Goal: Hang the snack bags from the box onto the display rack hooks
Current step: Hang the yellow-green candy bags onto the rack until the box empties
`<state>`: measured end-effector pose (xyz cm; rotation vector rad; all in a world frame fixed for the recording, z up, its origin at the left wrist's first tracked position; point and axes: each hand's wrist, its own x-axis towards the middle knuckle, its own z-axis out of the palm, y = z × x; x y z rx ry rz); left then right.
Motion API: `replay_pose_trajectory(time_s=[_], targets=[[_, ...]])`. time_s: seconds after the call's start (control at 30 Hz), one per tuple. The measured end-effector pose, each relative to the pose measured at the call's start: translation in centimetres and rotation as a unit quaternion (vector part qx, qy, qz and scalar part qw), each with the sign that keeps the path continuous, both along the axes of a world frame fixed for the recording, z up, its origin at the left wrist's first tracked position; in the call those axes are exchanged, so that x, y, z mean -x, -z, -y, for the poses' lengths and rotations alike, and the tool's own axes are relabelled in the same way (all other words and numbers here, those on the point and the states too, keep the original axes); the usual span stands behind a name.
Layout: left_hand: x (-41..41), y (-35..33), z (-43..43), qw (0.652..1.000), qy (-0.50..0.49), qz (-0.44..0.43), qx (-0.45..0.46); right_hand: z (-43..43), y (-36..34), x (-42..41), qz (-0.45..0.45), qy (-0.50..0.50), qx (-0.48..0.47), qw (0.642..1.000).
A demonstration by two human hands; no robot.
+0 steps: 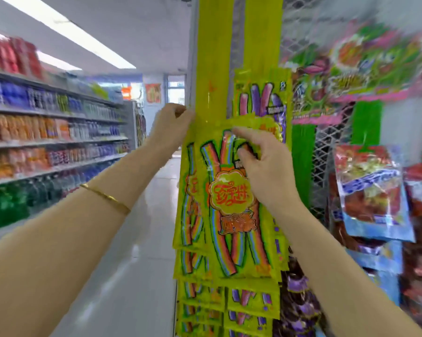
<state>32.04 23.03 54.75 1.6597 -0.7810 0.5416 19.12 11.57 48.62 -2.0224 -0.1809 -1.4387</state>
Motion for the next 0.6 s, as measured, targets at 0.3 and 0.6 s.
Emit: replay_pose_trajectory(time_s=[0.3, 0.6], targets=[[-1.4, -4.7, 1.5, 0.996, 0.026, -0.050, 0.063, 0.6, -6.9, -5.7, -0.016, 0.048, 0.005, 0.999], [-1.7, -4.9, 3.0, 0.993, 0.035, -0.058, 0.100, 0.7, -7.5, -7.1, -0.040, 0.077, 0.030, 0.996]])
